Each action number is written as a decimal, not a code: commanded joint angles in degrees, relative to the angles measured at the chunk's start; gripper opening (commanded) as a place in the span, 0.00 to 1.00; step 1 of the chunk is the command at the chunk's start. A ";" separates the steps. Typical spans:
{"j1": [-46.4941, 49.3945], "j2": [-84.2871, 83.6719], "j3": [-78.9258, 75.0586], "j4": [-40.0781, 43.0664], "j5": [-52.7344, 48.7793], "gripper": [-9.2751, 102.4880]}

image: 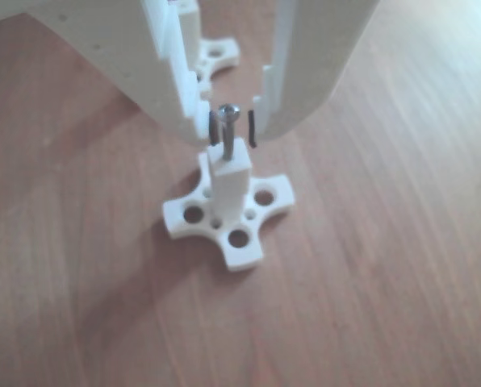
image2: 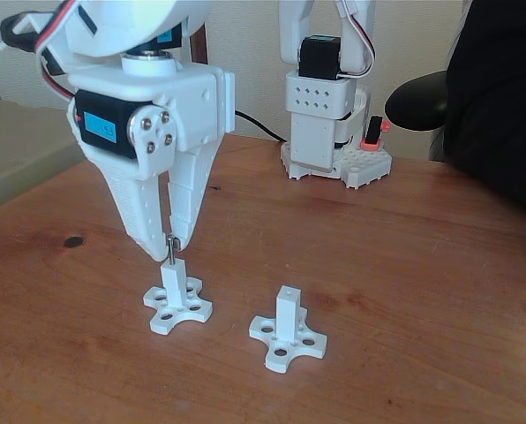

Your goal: Grab the screw and set it in the hole.

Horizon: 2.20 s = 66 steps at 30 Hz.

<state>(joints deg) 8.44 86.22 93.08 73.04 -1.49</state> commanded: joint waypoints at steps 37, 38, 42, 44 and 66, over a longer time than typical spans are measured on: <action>-0.26 2.11 -8.00 -0.97 -1.23 0.04; -0.44 2.11 -8.61 -0.35 -1.23 0.04; -0.88 2.55 -9.67 0.44 -1.14 0.04; -1.23 2.72 -10.20 1.05 -1.05 0.04; -13.18 9.23 -7.65 5.19 2.55 0.04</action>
<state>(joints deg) -2.20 88.68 87.10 78.22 0.53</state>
